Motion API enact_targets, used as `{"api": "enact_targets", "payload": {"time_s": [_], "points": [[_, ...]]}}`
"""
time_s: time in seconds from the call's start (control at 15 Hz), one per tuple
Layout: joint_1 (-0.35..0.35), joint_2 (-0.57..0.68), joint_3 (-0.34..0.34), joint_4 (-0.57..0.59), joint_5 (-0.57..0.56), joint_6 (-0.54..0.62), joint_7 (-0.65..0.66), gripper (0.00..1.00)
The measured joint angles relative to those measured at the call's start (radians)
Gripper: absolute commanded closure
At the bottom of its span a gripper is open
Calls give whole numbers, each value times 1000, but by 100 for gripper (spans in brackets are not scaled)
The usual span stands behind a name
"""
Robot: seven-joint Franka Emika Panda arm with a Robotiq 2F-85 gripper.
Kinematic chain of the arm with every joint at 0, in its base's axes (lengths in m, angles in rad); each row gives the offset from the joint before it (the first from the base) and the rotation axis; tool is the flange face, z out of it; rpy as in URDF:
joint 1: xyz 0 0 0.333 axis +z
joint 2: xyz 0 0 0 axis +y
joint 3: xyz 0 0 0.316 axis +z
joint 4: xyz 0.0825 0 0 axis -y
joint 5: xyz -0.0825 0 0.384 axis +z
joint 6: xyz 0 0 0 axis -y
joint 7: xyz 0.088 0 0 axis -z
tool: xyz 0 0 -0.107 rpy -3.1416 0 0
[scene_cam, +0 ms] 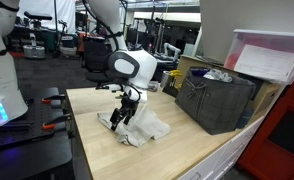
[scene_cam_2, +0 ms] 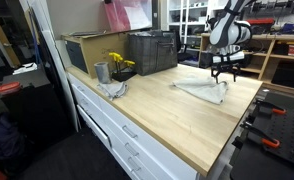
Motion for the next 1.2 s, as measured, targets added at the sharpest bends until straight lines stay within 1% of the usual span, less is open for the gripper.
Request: {"api": "enact_targets", "payload": {"time_s": [0.07, 0.13, 0.4, 0.47, 0.6, 0.67, 0.8, 1.0, 1.07, 1.13, 1.2], "points": [[1, 11, 0, 2, 0, 0, -7, 38], [1, 22, -1, 6, -1, 0, -10, 47], [14, 46, -19, 18, -7, 1, -10, 76], [19, 46, -24, 20, -9, 1, -10, 85], [45, 41, -46, 25, -36, 2, -5, 98], [63, 36, -58, 27, -54, 2, 2, 100], [95, 24, -72, 31, -86, 2, 16, 100], [129, 12, -73, 33, -114, 2, 28, 100], [139, 10, -73, 35, -125, 2, 31, 74], [148, 10, -73, 36, -137, 2, 36, 72], [156, 10, -74, 36, -155, 1, 49, 66]]}}
